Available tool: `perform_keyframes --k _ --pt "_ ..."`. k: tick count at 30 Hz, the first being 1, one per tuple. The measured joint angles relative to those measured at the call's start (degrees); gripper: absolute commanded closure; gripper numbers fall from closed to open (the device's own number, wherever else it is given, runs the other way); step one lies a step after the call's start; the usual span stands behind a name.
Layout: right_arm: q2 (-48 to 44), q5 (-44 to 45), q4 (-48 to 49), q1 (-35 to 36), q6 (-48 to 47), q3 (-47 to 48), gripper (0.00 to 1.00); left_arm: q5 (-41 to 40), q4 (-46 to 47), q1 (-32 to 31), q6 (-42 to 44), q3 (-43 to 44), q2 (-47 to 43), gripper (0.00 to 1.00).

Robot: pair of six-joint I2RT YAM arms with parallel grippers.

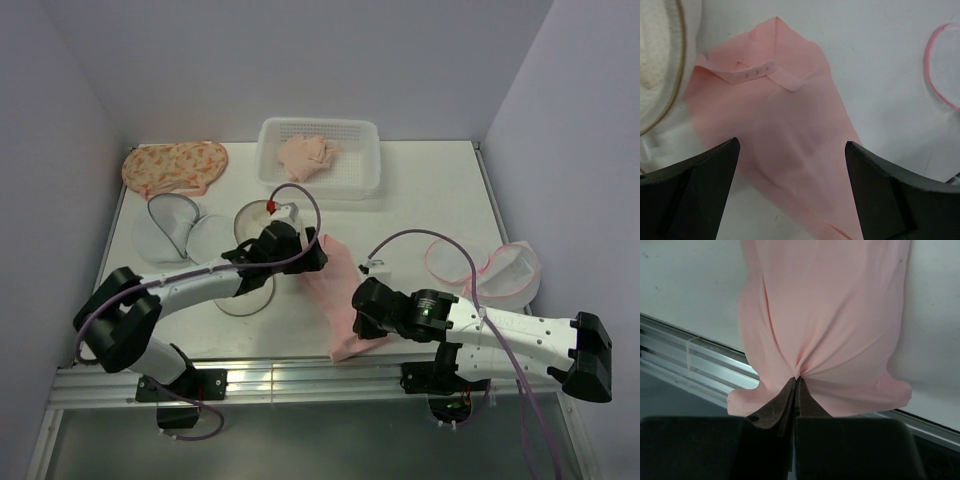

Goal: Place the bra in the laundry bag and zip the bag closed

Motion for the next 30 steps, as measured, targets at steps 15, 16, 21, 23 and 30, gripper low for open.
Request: perform_keyframes --k 15,16,21,23,30 --pt "9.4 7.2 -4.1 -5.9 -4.0 11.8 1.0 -6.8 1.0 -7.6 -0.6 2.3 10.8 0.16" --pt "10.2 7.2 -3.6 -7.3 -4.9 12.7 1.0 -6.9 1.0 -8.0 -0.6 2.3 10.9 0.17" --pt "16.1 7.1 -1.1 -12.6 -8.7 16.4 1.0 -7.2 1.4 -9.7 -1.1 2.3 12.1 0.19" --pt "19.0 7.0 -0.1 -13.9 -9.9 17.8 1.0 -7.3 1.5 -10.0 -1.5 2.3 12.7 0.18" --pt "25.1 7.1 1.0 -16.3 -12.7 22.1 0.96 -7.9 1.9 -9.8 -2.9 2.2 12.6 0.18"
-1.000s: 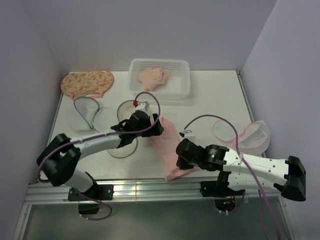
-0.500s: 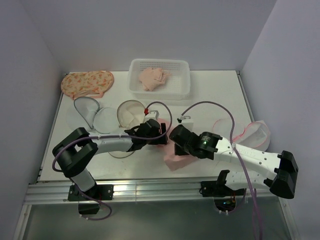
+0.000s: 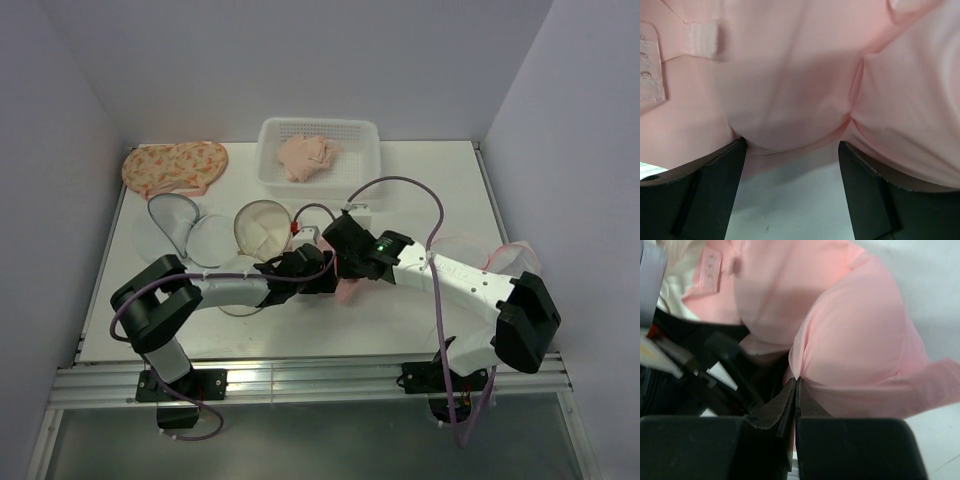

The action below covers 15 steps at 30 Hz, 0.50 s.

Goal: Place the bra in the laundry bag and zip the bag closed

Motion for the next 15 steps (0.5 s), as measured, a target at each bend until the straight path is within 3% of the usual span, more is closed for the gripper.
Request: perform_keyframes --k 15 --pt "10.7 -1.0 5.6 -4.6 -3.2 4.4 0.94 -2.8 0.7 -0.3 -3.3 -6.6 -9.7 0.16"
